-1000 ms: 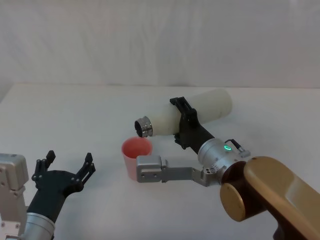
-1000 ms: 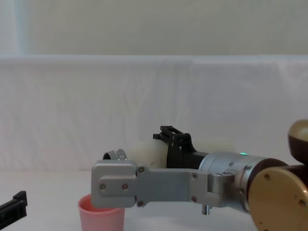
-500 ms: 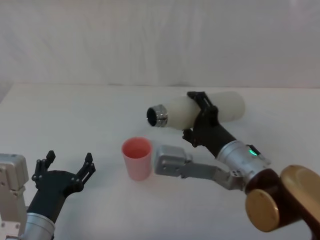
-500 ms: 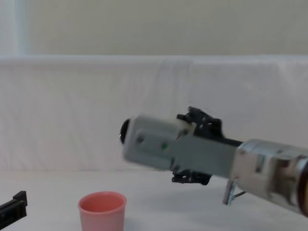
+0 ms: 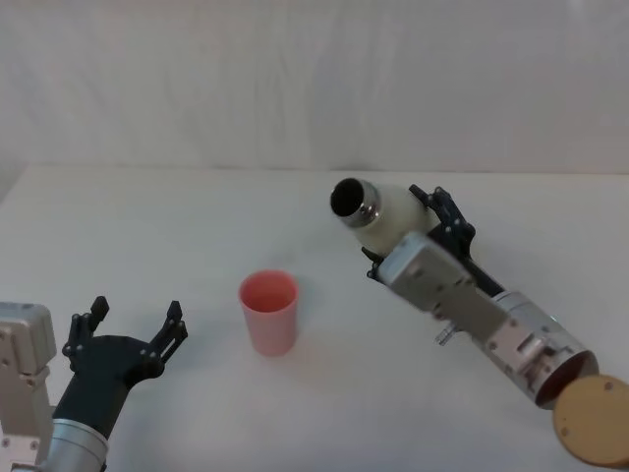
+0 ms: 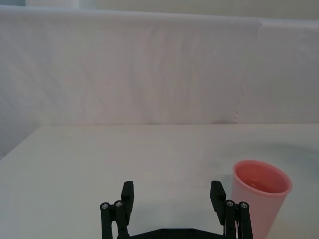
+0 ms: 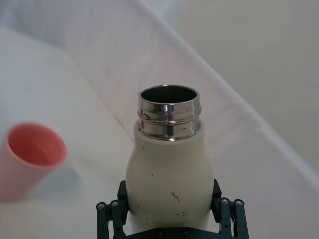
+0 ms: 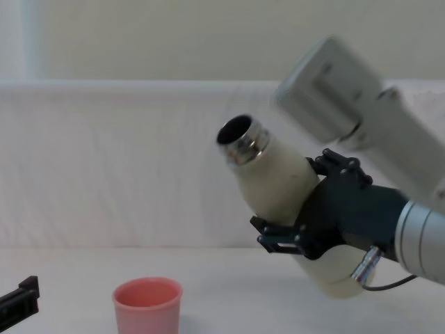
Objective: Grasp the thermos with one hand and pour water into the cup lid.
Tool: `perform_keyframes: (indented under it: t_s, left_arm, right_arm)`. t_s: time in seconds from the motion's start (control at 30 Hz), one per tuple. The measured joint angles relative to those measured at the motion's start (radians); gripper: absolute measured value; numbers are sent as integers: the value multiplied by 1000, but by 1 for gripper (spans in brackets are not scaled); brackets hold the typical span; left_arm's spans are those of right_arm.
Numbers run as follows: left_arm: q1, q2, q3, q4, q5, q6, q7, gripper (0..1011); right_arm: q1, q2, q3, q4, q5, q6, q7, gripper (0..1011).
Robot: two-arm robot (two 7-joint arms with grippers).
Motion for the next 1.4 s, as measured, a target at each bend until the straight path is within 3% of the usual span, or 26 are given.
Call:
perform_keyframes:
  t_s: [0.17,0.4,0.9,1.4]
  left_arm:
    - [0,0,0,0,0,0,0,1001]
    - [0,0,0,0,0,0,0,1001]
    - [0,0,0,0,0,0,0,1001]
    - [0,0,0,0,0,0,0,1001]
  right_arm:
    - [-33,-34,57,-24,178,13,61,960]
    - [-48,-64,102,-28,345,52,110,960]
    - [-30,-99,126,15,524,109,140,960]
    - [3,-110,89,66,578,126,124,960]
